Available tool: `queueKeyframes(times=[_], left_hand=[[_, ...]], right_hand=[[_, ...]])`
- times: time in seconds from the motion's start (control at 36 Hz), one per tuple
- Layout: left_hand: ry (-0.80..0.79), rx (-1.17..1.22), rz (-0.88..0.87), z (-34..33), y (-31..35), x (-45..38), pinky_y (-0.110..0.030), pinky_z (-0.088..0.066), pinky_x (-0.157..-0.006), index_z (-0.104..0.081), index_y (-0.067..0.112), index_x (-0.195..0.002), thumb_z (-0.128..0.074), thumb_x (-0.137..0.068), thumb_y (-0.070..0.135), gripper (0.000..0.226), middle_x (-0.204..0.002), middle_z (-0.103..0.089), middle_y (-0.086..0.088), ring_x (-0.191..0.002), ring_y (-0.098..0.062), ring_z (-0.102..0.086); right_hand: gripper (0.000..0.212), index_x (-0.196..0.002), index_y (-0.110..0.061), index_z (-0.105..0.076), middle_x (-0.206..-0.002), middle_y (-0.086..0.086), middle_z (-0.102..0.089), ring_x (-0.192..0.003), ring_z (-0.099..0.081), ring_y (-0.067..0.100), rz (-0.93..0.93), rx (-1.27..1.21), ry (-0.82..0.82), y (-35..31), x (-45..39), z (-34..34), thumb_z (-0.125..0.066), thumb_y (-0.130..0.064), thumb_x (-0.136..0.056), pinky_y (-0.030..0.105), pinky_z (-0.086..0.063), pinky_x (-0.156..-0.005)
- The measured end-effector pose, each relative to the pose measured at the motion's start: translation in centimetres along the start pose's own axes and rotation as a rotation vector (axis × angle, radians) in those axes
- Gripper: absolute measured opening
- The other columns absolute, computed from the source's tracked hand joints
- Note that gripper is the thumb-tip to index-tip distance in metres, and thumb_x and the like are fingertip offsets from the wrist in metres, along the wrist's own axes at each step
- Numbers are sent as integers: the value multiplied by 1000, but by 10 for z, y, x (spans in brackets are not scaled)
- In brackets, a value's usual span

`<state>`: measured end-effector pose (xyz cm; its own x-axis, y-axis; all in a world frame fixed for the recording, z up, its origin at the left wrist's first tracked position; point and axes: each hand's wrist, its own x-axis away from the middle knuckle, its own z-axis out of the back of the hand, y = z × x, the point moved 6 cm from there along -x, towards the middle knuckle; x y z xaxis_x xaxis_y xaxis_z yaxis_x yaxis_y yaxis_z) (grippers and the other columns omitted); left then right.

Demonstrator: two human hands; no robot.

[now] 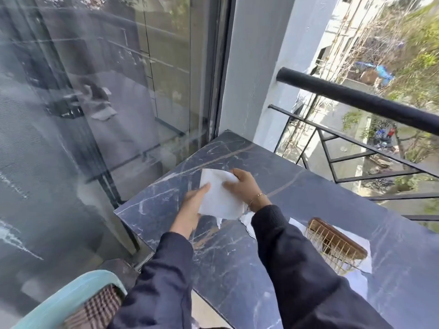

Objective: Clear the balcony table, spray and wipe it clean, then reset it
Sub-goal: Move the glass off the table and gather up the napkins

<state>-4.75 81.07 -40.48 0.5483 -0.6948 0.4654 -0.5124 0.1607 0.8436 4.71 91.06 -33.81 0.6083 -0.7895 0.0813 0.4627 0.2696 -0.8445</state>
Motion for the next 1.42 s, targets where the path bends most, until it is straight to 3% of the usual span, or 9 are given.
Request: queueKeyframes(times=[0.17, 0.22, 0.28, 0.42, 0.61, 0.81, 1.03, 1.19, 1.42], left_hand=[[149, -22, -29, 8, -6, -7, -31, -44, -65, -60, -1, -107, -60, -90, 4, 18, -80, -61, -7, -76, -24, -57], [169, -13, -51, 8, -5, -6, -33, -45, -71, -58, 6, -105, -59, -91, 2, 15, -81, -61, -4, -80, -25, -57], [197, -34, -80, 10, -4, -5, -34, -45, -75, -59, 6, -103, -61, -89, 1, 15, -89, -62, -6, -84, -25, -57], [223, -107, -116, 11, -9, -7, -33, -44, -75, -61, 3, -96, -65, -85, -2, 13, -98, -63, -13, -89, -25, -56], [198, -136, -125, 3, -13, -7, -29, -45, -62, -62, 1, -99, -62, -87, -1, 12, -81, -62, -5, -86, -26, -56], [155, -113, -95, -4, -11, -1, -28, -45, -64, -58, 1, -112, -55, -92, 1, 20, -100, -61, -12, -90, -27, -57], [159, -171, -134, -18, -9, 6, -18, -43, -45, -44, 7, -114, -52, -92, -4, 26, -101, -53, -11, -68, -13, -51], [194, -223, -194, -28, -13, 11, -27, -38, -57, -28, 11, -131, -56, -88, -6, 55, -113, -49, -7, -86, -19, -48], [1, -183, -146, -55, -28, 14, -22, -41, -57, -57, 19, -100, -42, -95, 1, 24, -95, -61, -2, -74, -11, -54]], right_hand=[[34, -57, -16, -39, -60, -2, -43, -73, -41, 21, -186, 58, 174, 60, 4, 9, -60, -11, -84, 29, -32, -60], [11, -81, -4, -63, -85, 14, -65, -89, -56, 33, -284, 184, 174, 88, 14, 13, -55, -10, -86, 32, -43, -78], [29, -113, -3, -62, -120, 18, -60, -113, -54, 31, -367, 367, 82, 118, 24, 10, -55, -14, -87, 30, -39, -95], [45, -123, -12, -55, -133, 13, -42, -122, -40, 31, -335, 695, -45, 148, 41, -1, -58, -36, -85, 28, -33, -103], [33, -117, -9, -60, -126, 13, -48, -119, -43, 30, -201, 781, -63, 143, 36, -4, -40, -6, -91, 34, -42, -96], [26, -98, 4, -57, -108, 25, -62, -104, -55, 37, -369, 178, 292, 116, 28, 21, -37, -10, -91, 35, -40, -86], [23, -66, -16, -42, -64, -2, -35, -55, -32, 13, -334, -821, 473, 58, 20, 29, -43, -2, -84, 23, -25, -46], [20, -70, -14, -46, -69, 0, -43, -60, -39, 14, -353, -992, 436, 50, 33, 19, -40, 0, -83, 27, -29, -51], [15, -88, -8, -47, -78, 4, -44, -68, -42, 15, -439, -915, 471, 87, 66, 16, -37, 3, -86, 27, -39, -57]])
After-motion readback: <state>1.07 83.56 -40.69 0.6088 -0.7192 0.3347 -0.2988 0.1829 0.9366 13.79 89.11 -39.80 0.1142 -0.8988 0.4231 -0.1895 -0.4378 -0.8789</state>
